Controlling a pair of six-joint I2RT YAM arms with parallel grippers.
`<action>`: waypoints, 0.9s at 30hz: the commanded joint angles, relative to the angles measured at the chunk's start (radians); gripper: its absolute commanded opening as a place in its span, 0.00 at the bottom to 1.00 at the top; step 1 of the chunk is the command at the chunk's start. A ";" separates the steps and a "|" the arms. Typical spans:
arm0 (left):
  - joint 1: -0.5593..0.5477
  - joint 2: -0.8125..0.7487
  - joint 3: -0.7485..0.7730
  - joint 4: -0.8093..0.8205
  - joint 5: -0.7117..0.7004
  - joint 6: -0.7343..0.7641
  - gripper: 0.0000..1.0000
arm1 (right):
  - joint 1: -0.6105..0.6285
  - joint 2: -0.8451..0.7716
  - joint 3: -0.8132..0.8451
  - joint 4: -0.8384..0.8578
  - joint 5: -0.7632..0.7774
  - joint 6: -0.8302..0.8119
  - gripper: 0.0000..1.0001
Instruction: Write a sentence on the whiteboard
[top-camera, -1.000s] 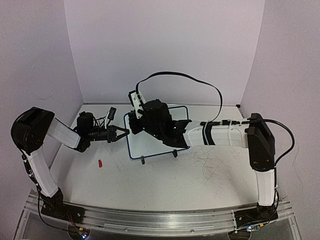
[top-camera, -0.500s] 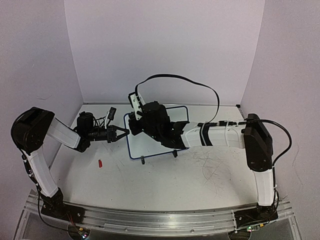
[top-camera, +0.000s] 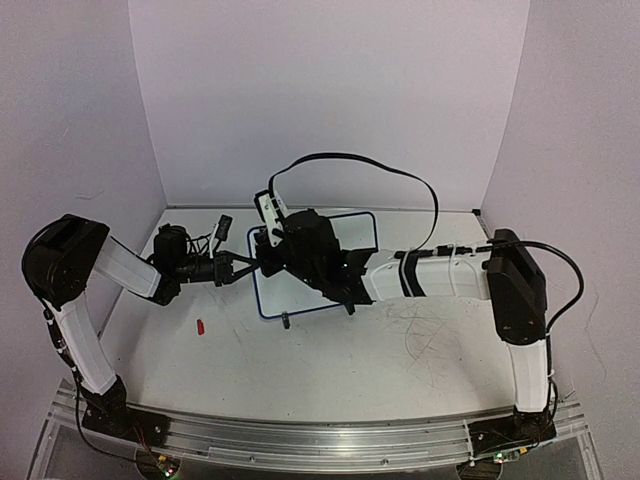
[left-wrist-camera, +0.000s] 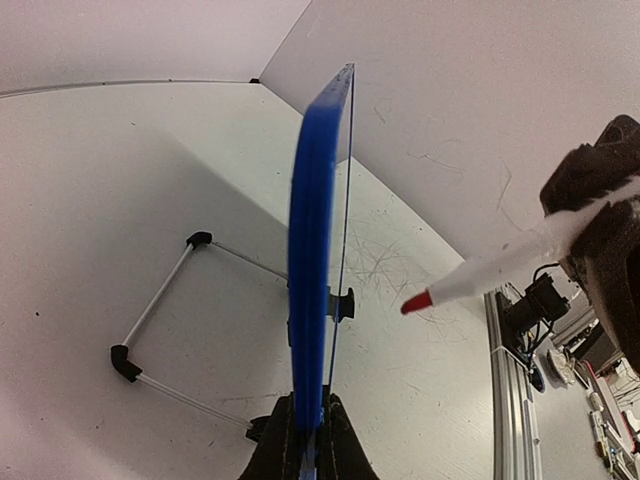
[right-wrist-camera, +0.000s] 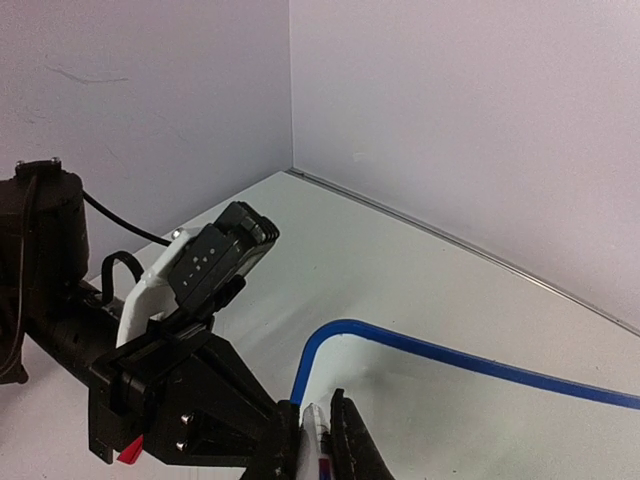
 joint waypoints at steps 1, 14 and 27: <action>0.003 0.009 -0.006 0.033 -0.038 0.018 0.00 | 0.007 -0.080 -0.016 0.060 -0.015 0.012 0.00; 0.003 0.012 -0.002 0.028 -0.039 0.020 0.00 | 0.007 -0.038 0.025 0.041 0.013 0.000 0.00; 0.004 0.019 0.005 0.024 -0.039 0.022 0.00 | 0.007 0.008 0.085 -0.001 0.052 -0.011 0.00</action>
